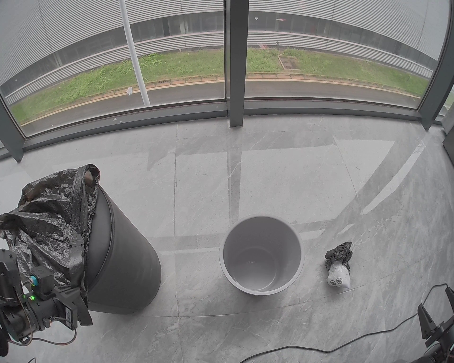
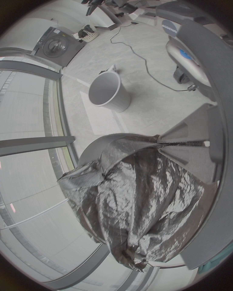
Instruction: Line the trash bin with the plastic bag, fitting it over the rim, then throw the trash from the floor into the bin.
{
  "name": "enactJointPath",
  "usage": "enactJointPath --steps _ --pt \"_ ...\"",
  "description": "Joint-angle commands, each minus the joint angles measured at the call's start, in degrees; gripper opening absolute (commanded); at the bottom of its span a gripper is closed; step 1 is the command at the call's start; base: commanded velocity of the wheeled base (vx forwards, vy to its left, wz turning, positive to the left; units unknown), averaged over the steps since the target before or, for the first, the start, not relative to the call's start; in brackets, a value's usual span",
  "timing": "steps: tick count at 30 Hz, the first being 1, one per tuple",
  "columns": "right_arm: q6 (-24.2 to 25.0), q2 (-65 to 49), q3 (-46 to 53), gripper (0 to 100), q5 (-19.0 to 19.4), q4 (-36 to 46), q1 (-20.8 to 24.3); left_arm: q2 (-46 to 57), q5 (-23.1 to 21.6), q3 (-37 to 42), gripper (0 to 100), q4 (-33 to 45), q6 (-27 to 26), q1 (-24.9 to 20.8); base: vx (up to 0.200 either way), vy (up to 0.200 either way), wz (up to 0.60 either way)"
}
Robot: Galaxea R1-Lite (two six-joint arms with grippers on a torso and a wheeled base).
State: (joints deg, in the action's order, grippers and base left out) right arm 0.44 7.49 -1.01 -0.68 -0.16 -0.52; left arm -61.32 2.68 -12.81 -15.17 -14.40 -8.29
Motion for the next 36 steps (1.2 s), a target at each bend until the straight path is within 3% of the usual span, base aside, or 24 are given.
enactJointPath --steps 1,8,19,22,26,29,32,36 --pt "0.0 0.3 1.0 100 0.1 0.0 -0.1 2.7 0.0 -2.2 0 -1.1 -0.1 3.2 0.0 0.0 0.0" --pt "0.0 0.2 1.0 100 0.1 0.0 -0.1 2.6 -0.5 -2.8 0 -3.2 -0.2 9.5 0.0 0.0 0.0" --pt "-0.3 0.3 1.0 100 0.1 0.0 0.4 4.2 -2.1 -4.2 0 -4.5 -0.3 8.8 0.0 0.0 0.0" --pt "-0.4 2.8 1.0 100 0.1 0.0 1.9 5.2 -5.3 -9.7 0 -7.4 -0.7 7.3 0.0 0.0 0.0" --pt "-0.2 5.9 1.0 100 0.1 0.0 4.7 7.2 -6.1 -15.4 0 -6.9 -1.0 6.9 0.0 0.0 0.0" --pt "-0.3 5.2 1.0 100 0.0 0.0 6.0 9.3 -6.1 -15.4 0 -6.6 -1.1 6.9 0.0 0.0 0.0" --pt "-0.4 4.9 1.0 100 0.2 0.0 6.8 13.0 -6.0 -14.9 0 -1.8 -1.1 6.9 0.0 0.0 0.0" --pt "-1.2 5.3 0.9 100 0.5 0.0 11.2 18.0 -6.1 -17.1 0 8.0 -1.1 6.9 0.0 0.0 0.0"
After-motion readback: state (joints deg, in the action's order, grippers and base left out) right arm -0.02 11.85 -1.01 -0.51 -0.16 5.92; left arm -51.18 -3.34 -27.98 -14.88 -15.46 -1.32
